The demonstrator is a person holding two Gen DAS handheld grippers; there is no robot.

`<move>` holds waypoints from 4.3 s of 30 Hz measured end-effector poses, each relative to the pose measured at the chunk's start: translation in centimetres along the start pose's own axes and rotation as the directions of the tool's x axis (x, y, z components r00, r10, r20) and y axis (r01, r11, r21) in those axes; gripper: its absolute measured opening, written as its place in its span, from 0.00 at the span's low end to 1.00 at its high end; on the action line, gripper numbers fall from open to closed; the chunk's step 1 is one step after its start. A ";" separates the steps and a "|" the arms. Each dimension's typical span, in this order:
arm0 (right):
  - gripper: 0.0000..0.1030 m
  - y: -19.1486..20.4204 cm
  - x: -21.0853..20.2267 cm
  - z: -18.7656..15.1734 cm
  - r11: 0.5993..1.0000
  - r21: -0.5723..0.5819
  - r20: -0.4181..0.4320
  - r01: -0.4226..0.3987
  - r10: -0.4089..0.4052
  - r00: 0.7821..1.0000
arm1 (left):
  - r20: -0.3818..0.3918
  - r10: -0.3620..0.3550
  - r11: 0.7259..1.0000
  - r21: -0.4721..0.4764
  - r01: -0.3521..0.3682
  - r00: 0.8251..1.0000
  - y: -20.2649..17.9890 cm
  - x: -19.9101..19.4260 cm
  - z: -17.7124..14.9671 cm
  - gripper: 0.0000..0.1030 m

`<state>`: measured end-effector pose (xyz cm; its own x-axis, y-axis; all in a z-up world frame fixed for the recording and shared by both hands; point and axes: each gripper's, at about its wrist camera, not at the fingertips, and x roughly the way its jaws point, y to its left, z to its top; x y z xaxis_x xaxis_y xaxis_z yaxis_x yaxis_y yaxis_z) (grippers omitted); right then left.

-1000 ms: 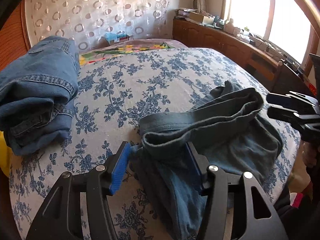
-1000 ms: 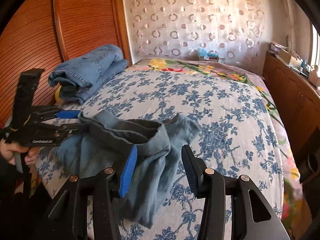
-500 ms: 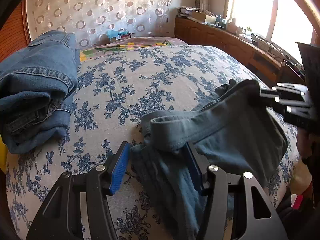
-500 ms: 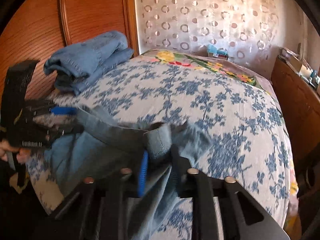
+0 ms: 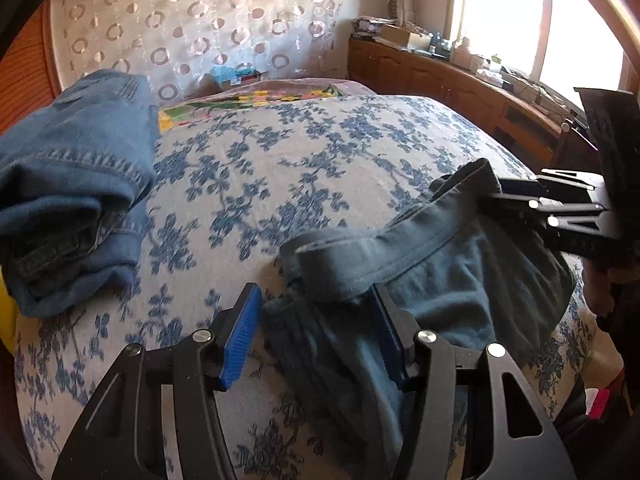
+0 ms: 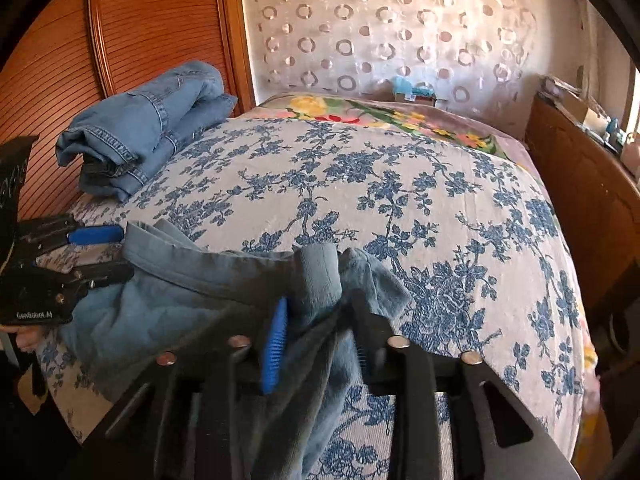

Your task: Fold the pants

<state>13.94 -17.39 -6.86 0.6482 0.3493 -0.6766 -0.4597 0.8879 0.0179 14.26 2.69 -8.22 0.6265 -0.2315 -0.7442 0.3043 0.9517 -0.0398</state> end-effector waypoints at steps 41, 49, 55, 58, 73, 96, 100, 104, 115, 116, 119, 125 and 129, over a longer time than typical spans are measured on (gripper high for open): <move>0.54 0.1 1.3 -0.6 1.000 0.003 -0.037 0.009 -0.009 0.999 | -0.046 0.006 1.000 -0.018 -0.006 0.999 0.2 1.7 -0.7 0.80; 0.66 0.5 1.5 -0.5 0.999 -0.031 -0.050 0.009 -0.011 0.999 | -0.040 0.011 1.000 -0.016 -0.011 0.999 0.1 1.5 -0.9 0.81; 0.66 -1.1 -0.5 -0.6 1.000 0.006 -0.033 -0.013 0.013 0.999 | -0.034 0.012 1.000 -0.020 -0.013 0.999 0.0 1.4 -1.0 0.81; 0.66 -1.8 -1.4 -0.5 1.000 0.011 -0.025 -0.006 0.006 1.000 | -0.034 0.014 1.000 -0.018 -0.014 0.999 0.0 1.4 -1.0 0.81; 0.65 -3.0 2.1 1.2 0.994 0.075 -0.097 -0.074 0.081 0.992 | -0.045 -0.018 0.999 -0.045 0.016 0.999 0.7 1.1 -0.8 0.85; 0.40 -3.4 2.8 2.3 0.983 0.123 -0.146 -0.136 0.154 0.977 | -0.128 -0.120 0.981 -0.168 0.098 0.984 2.6 0.8 0.3 0.44; 0.34 -3.4 3.0 2.3 0.980 0.132 -0.136 -0.152 0.169 0.976 | -0.121 -0.140 0.978 -0.175 0.117 0.983 2.5 1.1 0.4 0.28; 0.25 -3.4 3.2 2.1 0.976 0.135 -0.131 -0.171 0.189 0.973 | -0.124 -0.149 0.978 -0.164 0.128 0.981 2.2 1.2 0.6 0.20; 0.18 -3.2 2.1 3.9 0.974 0.128 -0.057 -0.185 0.194 0.979 | -0.047 -0.159 0.975 -0.162 0.150 0.986 2.5 0.0 2.3 0.13; 0.18 -3.1 2.0 4.3 0.975 0.121 -0.047 -0.185 0.192 0.980 | -0.039 -0.157 0.976 -0.162 0.148 0.987 2.6 -0.1 2.5 0.13; 0.17 -2.9 1.9 5.8 0.980 0.095 -0.021 -0.173 0.176 0.984 | -0.013 -0.144 0.976 -0.165 0.140 0.990 3.1 -0.3 3.4 0.13; 0.17 -2.3 2.5 8.0 0.986 0.053 0.002 -0.160 0.160 0.987 | 0.010 -0.126 0.978 -0.168 0.126 0.992 4.2 -0.1 4.6 0.13; 0.17 -2.4 1.9 9.8 0.985 0.043 0.034 -0.165 0.163 0.986 | 0.046 -0.122 0.977 -0.173 0.128 0.991 4.8 -0.8 5.7 0.13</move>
<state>22.23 -15.92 -1.03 0.5845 0.4993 -0.6396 -0.5334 0.8304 0.1609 19.28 6.33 -4.03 0.6169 -0.3549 -0.7025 0.2534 0.9346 -0.2496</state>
